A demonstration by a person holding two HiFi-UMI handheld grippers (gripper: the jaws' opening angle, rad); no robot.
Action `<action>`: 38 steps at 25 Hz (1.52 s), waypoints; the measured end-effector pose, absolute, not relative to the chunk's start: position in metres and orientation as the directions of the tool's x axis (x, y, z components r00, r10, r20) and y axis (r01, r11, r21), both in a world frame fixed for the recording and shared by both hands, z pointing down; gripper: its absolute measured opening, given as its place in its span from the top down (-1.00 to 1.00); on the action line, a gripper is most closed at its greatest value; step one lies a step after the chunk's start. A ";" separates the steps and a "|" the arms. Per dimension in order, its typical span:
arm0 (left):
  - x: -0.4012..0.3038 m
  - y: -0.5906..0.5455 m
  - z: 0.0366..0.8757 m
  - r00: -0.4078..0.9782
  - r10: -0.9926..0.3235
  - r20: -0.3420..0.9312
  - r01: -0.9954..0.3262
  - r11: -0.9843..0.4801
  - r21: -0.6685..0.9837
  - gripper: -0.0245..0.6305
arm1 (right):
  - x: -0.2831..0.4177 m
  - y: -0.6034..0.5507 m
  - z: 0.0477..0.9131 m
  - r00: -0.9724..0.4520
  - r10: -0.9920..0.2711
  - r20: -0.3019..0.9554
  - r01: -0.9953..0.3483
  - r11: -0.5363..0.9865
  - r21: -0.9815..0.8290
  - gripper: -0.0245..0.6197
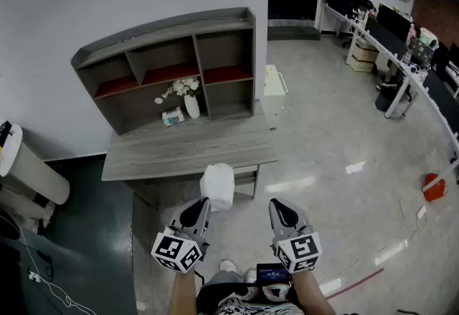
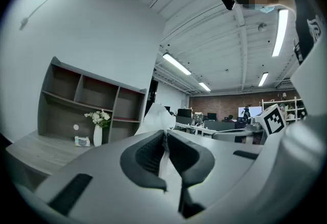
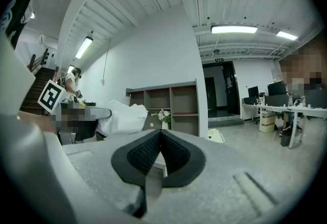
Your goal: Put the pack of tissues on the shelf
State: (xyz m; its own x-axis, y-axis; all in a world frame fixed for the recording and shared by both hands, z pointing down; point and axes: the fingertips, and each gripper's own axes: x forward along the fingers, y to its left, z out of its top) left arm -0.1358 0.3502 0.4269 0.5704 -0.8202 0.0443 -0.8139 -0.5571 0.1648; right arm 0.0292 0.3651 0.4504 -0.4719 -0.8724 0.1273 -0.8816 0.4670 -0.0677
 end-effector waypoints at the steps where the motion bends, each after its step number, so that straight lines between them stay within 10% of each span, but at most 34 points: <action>1: -0.135 0.351 0.425 0.571 -0.820 0.041 -0.813 -0.558 0.166 0.89 | 0.030 0.366 0.449 -0.473 -0.872 0.125 -0.881 0.468 -0.066 0.91; 22: -0.123 0.300 0.424 0.529 -0.848 0.028 -0.838 -0.517 0.176 0.89 | 0.057 0.308 0.453 -0.485 -0.867 0.112 -0.874 0.477 -0.091 0.91; 38: -0.150 0.034 0.416 0.583 -0.812 0.019 -0.804 -0.573 0.157 0.89 | 0.022 0.039 0.458 -0.441 -0.886 0.145 -0.898 0.434 -0.075 0.91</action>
